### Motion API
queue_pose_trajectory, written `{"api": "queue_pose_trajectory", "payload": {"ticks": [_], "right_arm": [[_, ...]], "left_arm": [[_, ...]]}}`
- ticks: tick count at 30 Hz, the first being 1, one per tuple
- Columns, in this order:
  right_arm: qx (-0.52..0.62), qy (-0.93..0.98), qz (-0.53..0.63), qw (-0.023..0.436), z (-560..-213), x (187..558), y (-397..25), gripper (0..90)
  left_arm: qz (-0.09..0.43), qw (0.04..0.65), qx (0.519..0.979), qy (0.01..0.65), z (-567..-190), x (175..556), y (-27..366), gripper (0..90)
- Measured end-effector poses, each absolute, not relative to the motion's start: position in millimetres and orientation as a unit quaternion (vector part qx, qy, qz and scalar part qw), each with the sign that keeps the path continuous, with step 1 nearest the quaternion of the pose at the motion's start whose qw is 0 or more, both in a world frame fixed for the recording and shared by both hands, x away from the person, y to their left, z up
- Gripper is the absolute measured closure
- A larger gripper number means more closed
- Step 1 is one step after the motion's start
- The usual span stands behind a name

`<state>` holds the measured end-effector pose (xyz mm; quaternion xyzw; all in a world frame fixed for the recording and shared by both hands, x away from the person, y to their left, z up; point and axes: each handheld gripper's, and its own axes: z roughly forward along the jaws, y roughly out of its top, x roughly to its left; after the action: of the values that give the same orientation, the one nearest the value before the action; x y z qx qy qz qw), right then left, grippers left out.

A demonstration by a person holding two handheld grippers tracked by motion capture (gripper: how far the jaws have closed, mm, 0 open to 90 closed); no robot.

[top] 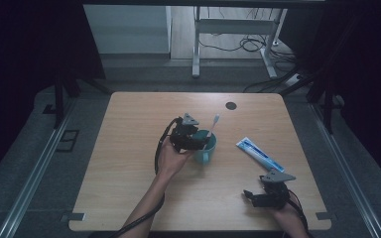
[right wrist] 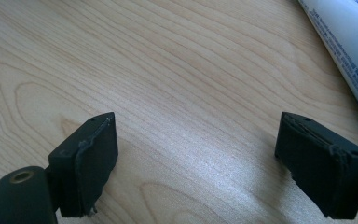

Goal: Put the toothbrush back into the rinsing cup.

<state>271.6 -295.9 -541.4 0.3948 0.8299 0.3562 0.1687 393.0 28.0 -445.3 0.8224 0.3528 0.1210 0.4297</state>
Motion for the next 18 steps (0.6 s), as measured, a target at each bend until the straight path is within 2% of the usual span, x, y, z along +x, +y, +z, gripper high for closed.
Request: {"api": "queue_pose_trajectory", "payload": {"ticks": [12,18], "right_arm": [[0.395,0.83,0.356,0.169,-541,272,-296,12.9],[0.395,0.83,0.356,0.169,-541,272,-296,12.9]], "left_arm": [[0.11,0.431,0.825,0.349,-437,386,39,16.2],[0.105,0.431,0.825,0.35,-436,381,47,13.1]]}}
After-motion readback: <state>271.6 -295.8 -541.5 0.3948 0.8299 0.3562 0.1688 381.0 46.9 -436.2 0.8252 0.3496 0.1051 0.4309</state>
